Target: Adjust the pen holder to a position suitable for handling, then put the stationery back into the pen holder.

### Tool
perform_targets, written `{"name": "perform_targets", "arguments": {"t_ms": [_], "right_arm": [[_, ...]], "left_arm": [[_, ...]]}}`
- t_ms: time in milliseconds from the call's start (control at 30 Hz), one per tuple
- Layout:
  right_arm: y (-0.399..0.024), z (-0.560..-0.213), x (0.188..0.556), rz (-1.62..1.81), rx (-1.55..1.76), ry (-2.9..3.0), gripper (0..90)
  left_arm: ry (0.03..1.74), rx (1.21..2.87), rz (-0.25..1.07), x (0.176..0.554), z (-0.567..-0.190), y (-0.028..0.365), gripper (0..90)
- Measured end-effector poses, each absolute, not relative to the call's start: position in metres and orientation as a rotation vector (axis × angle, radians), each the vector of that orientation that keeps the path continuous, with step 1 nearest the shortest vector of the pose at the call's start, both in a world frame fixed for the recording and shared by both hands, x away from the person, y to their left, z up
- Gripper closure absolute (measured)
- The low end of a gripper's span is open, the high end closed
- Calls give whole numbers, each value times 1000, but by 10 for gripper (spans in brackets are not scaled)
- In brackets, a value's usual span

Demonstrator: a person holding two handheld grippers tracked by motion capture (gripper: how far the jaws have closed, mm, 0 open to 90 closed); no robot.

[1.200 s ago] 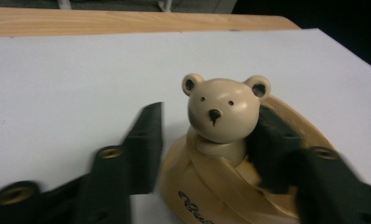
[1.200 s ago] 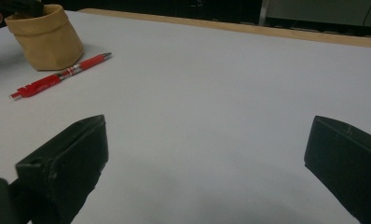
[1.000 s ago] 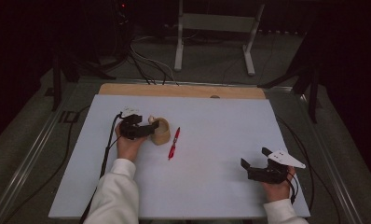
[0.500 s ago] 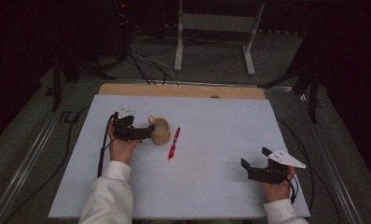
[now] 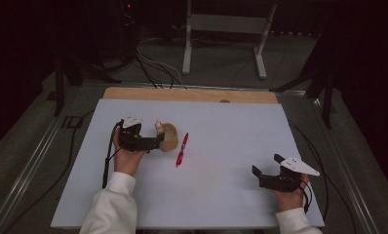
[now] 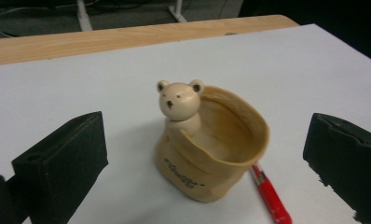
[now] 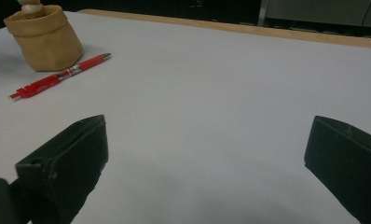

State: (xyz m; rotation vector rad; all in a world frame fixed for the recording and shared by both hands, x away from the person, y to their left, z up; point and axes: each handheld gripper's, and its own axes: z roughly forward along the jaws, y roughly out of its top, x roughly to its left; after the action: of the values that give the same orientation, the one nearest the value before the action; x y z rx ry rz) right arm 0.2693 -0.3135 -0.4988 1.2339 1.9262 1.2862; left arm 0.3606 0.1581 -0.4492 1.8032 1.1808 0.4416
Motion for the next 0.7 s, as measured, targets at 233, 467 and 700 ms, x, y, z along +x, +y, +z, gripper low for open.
{"name": "perform_targets", "arguments": {"t_ms": [233, 467, 700], "right_arm": [[-313, -499, 269, 1287, 1236, 1925, 0], [-313, -499, 270, 1287, 1236, 1927, 0], [-313, -499, 270, 1288, 1233, 1929, 0]], "left_arm": [[1161, 1810, 421, 356, -447, 152, 2], [1128, 1820, 406, 351, -444, 138, 6], [1091, 1865, 389, 350, -445, 119, 12]]}}
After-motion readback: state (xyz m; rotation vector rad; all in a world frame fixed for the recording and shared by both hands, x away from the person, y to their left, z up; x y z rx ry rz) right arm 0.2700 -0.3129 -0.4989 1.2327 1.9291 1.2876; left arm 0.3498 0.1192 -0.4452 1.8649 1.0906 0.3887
